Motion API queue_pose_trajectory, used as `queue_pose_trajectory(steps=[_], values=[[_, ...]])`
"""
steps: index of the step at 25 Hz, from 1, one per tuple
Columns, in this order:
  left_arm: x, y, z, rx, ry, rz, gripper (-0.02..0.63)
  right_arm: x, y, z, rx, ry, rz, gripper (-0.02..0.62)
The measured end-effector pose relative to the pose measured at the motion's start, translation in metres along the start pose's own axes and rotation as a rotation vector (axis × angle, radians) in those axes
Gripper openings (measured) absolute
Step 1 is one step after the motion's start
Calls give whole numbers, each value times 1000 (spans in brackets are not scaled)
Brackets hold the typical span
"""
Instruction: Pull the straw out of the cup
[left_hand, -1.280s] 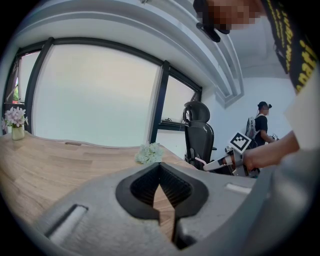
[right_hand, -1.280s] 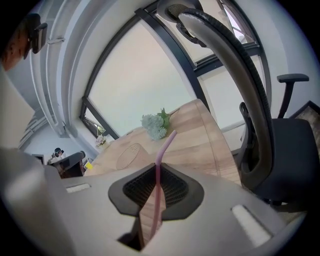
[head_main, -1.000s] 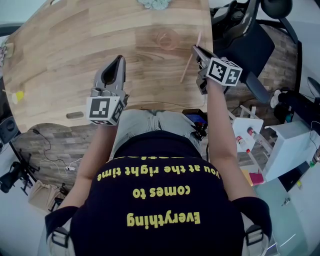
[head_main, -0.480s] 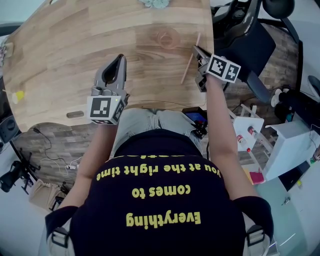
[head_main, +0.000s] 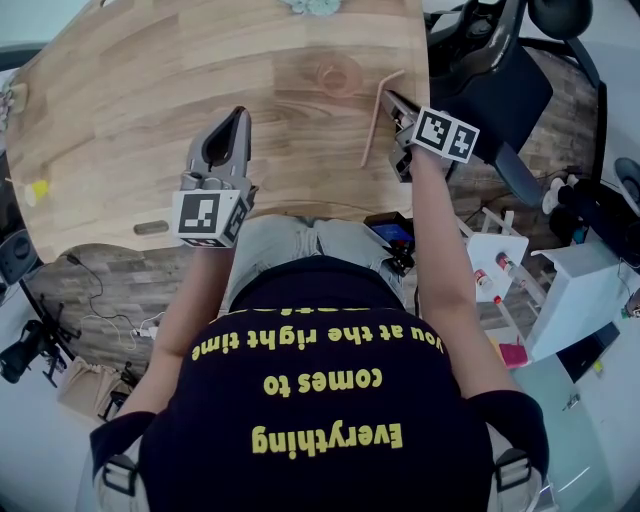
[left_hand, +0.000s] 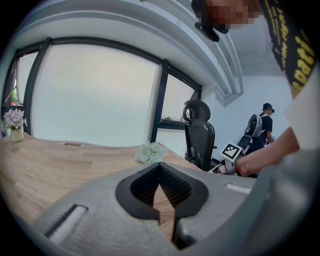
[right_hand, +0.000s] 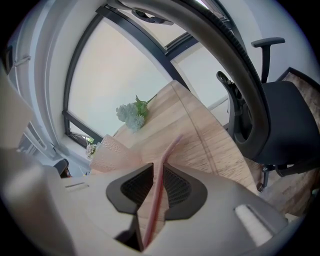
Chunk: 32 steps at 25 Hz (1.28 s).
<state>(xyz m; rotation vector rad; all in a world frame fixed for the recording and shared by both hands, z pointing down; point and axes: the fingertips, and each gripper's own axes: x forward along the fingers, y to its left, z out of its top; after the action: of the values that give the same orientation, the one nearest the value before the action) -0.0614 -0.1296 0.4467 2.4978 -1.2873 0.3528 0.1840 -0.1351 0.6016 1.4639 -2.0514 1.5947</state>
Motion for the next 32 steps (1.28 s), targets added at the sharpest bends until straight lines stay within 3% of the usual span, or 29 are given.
queue_pose_trajectory(steps=[12,18,32], values=[[1,2,1,4,-1,-3,0,2,2,2,13,-12,11,67],[-2,1,4,9,-5,-2,0,-5,6,10,2,-49,14,32],[-18,-7,11,0,-50,17,0,-54,46,64,-60,-328,132,8]])
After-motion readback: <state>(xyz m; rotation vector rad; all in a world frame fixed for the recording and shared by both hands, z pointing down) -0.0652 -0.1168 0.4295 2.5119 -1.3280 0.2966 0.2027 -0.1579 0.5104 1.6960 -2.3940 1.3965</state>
